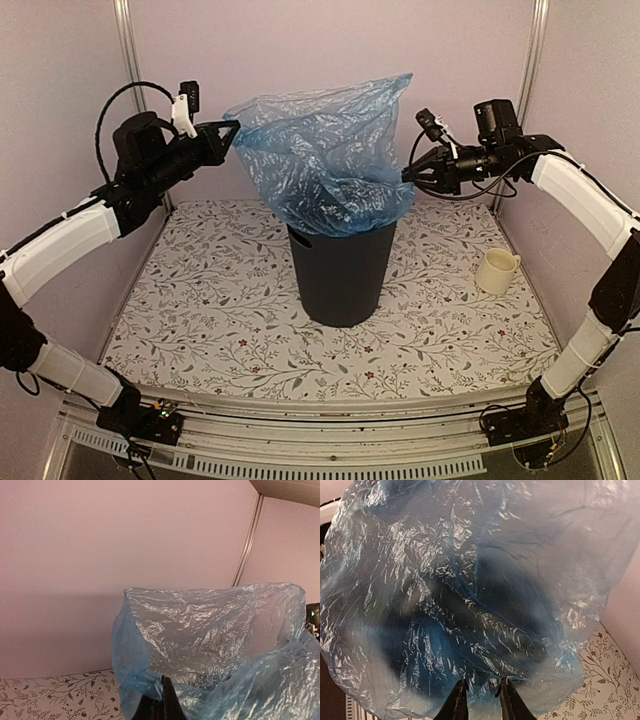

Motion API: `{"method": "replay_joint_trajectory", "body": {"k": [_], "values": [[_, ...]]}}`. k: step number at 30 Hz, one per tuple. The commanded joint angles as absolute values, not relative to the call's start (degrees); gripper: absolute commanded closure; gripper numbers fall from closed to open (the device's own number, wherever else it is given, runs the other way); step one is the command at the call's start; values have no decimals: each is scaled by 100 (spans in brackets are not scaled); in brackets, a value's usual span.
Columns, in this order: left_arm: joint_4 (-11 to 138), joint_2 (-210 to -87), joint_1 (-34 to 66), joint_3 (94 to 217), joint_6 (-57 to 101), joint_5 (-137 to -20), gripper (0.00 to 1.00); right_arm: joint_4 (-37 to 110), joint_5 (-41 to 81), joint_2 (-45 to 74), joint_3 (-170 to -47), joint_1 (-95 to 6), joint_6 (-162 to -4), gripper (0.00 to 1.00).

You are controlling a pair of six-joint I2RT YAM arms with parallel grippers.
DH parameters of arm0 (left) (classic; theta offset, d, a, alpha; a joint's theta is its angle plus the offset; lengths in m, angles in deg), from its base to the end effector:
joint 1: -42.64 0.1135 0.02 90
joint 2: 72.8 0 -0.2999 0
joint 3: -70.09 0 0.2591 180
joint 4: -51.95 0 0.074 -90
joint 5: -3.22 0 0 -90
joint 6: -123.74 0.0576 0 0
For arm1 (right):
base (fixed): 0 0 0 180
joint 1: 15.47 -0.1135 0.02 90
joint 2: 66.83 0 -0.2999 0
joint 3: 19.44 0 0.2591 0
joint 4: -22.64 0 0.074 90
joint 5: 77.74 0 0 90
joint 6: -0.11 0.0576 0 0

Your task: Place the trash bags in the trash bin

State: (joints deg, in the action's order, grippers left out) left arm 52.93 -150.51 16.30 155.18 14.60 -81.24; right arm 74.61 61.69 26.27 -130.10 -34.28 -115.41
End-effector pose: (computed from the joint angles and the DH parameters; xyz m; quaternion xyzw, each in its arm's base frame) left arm 0.3055 -0.1575 0.4544 0.0778 0.6622 -0.3175 0.6743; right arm 0.3411 0.1624 0.4281 -0.4837 0.6706 0.3444 0.4445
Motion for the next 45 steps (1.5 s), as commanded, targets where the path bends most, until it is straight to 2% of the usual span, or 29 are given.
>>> {"method": "replay_joint_trajectory", "body": {"k": [1, 14, 16, 22, 26, 34, 36, 39, 43, 45], "values": [[4986, -14896, 1601, 15492, 1305, -8006, 100, 7615, 5969, 2861, -13456, -3903, -11769, 77], [4904, -14816, 1597, 15387, 1129, -7872, 100, 7788, 5220, 4283, -14775, -4570, -11490, 80], [4893, -14828, 1601, 15335, 1093, -7889, 100, 7794, 5102, 4307, -14764, -4570, -11477, 84], [4907, -14918, 1601, 15284, 1162, -8032, 100, 7858, 5448, 3725, -14590, -4555, -11577, 82], [4938, -15028, 1619, 15376, 1303, -8225, 100, 7846, 5596, 3219, -14271, -4553, -11703, 73], [4963, -15163, 1639, 15572, 1413, -8272, 100, 7997, 5411, 2511, -13687, -4555, -11943, 69], [4984, -15178, 1643, 15604, 1414, -8265, 100, 8257, 5660, 2420, -13751, -4553, -12129, 68], [4994, -15217, 1636, 15631, 1399, -8241, 100, 9015, 6695, 2379, -13941, -4568, -12937, 68], [4997, -15268, 1637, 15663, 1354, -8211, 100, 9389, 7292, 2475, -14097, -4667, -13216, 78], [5002, -15290, 1638, 15693, 1372, -8230, 100, 9463, 7147, 2528, -14113, -4823, -13397, 92]]}}
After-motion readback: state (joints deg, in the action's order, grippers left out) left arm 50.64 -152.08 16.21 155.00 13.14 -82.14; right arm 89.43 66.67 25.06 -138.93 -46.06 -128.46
